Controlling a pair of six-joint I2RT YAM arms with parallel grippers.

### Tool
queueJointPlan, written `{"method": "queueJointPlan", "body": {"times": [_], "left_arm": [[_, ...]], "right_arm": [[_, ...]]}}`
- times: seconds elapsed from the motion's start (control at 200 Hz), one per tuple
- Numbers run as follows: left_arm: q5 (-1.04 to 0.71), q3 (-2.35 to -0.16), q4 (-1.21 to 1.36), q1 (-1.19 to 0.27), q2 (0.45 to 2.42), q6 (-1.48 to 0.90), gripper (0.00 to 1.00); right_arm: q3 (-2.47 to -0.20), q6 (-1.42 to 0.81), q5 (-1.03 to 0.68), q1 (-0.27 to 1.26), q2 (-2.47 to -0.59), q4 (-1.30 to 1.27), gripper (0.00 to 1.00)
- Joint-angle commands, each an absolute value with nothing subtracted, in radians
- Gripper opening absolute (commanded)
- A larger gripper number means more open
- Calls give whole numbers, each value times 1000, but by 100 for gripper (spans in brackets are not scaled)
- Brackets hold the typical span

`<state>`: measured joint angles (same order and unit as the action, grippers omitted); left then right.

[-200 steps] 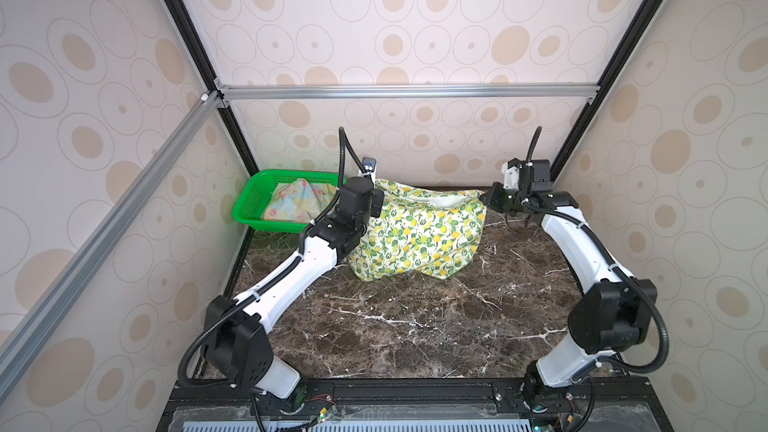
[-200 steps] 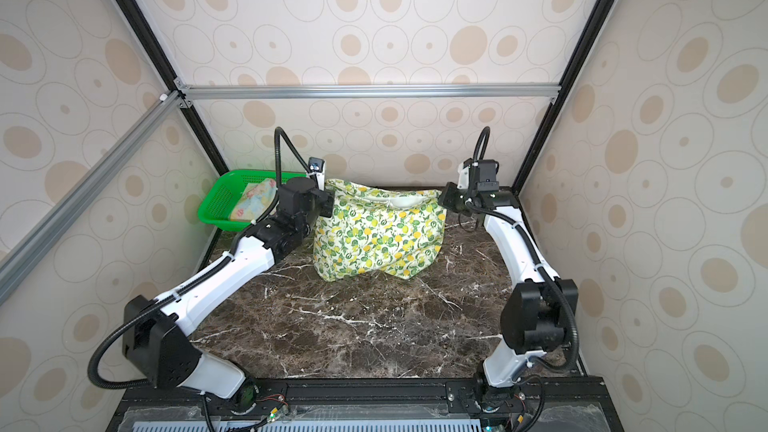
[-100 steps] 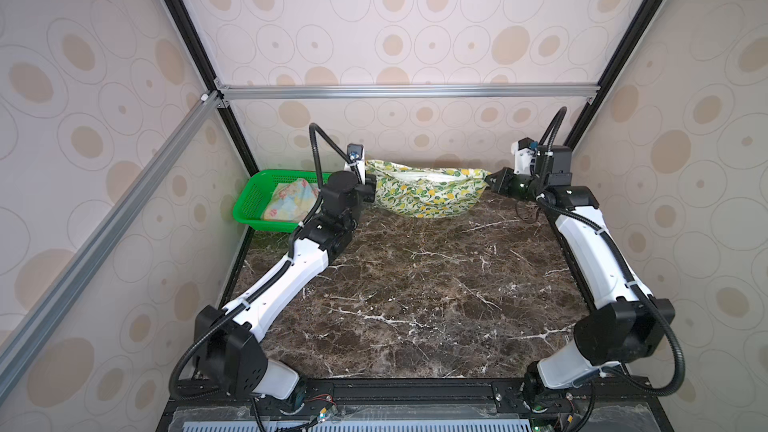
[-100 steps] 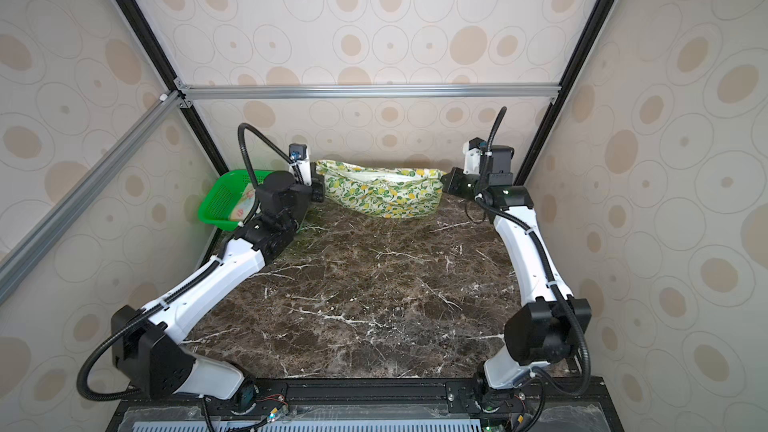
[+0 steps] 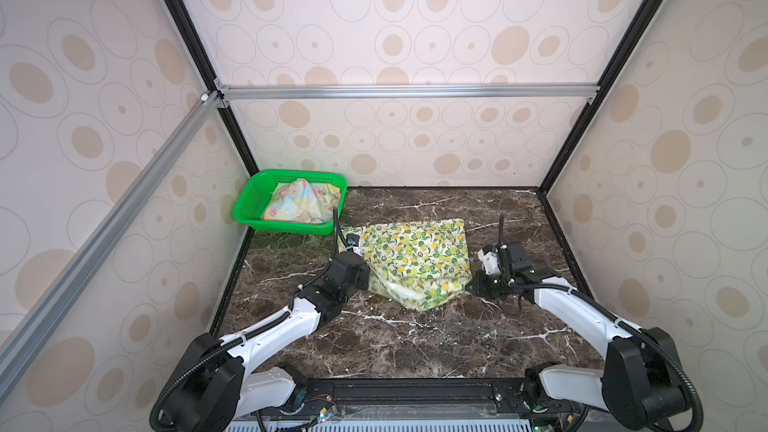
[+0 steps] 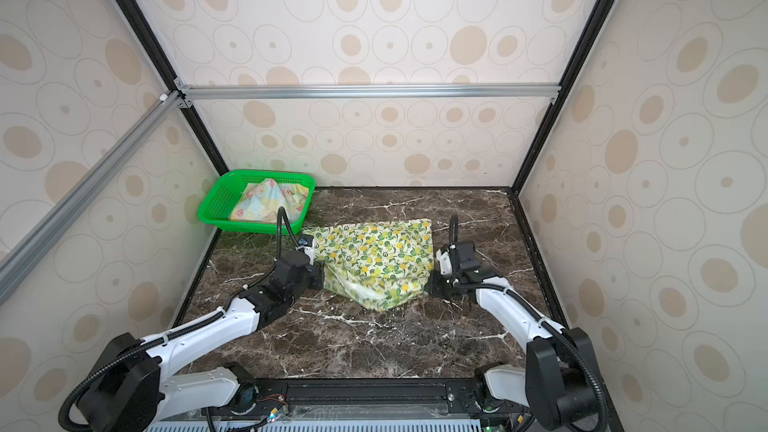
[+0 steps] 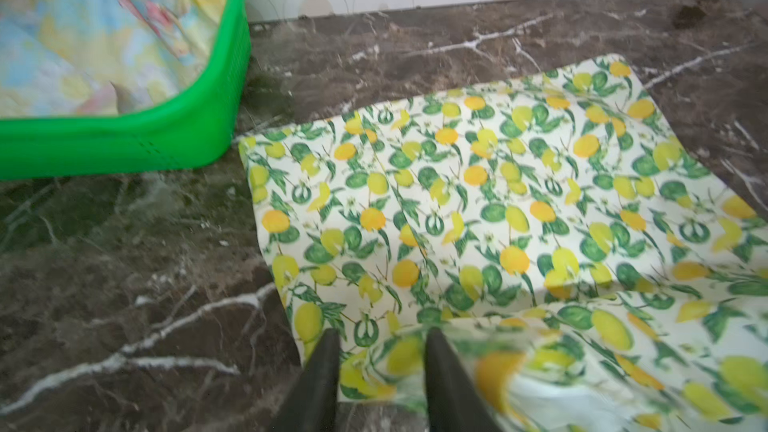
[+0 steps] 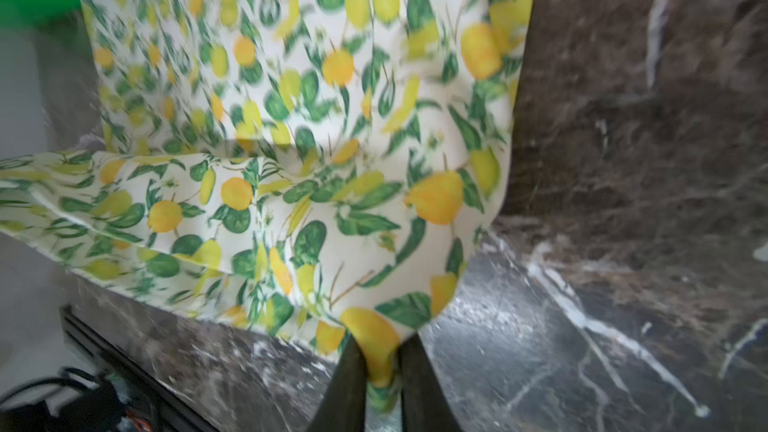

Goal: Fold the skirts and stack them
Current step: 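Lay the skirt flat on the table with both grippers and release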

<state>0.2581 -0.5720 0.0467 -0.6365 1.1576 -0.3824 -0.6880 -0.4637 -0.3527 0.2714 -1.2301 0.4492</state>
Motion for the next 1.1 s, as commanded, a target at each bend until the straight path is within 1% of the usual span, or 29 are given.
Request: {"method": "queueJointPlan", "body": {"times": [0.0,0.035,0.075,0.135,0.205,0.255,0.315,0.355,0.425,0.475,0.55,0.705,0.96,1.095], "left_arm": [[294,-569,-60,-682,1037,-507,65],[303,-571,-102,-686,1001,-517,68],[314,-576,-140,-687,960,-522,69],[327,-582,-164,-687,916,-515,74],[323,-593,-161,-688,919,-493,73],[311,-601,-149,-688,955,-489,71],[274,-611,-122,-689,1014,-487,66],[235,-618,-102,-690,1065,-488,64],[191,-621,-76,-692,1139,-499,59],[186,-615,-68,-694,1181,-511,56],[173,-602,-65,-700,1223,-510,54],[142,-563,-62,-705,1263,-523,54],[109,-537,-59,-730,1332,-555,53],[98,-542,-51,-749,1356,-578,53]], "right_arm": [[-702,-503,-338,307,-1131,447,43],[-716,-502,-328,307,-1112,471,48],[-738,-497,-313,307,-1094,494,50],[-770,-487,-299,308,-1084,503,52],[-792,-493,-296,309,-1107,478,53],[-803,-495,-310,307,-1146,449,51],[-824,-498,-321,307,-1215,438,43],[-834,-502,-323,308,-1263,433,32],[-834,-519,-327,309,-1335,409,9],[-814,-542,-303,308,-1366,385,0],[-783,-581,-241,309,-1402,372,0],[-736,-644,-209,307,-1471,318,0],[-802,-688,-42,302,-1608,384,0],[-846,-694,2,285,-1666,396,0]]}}
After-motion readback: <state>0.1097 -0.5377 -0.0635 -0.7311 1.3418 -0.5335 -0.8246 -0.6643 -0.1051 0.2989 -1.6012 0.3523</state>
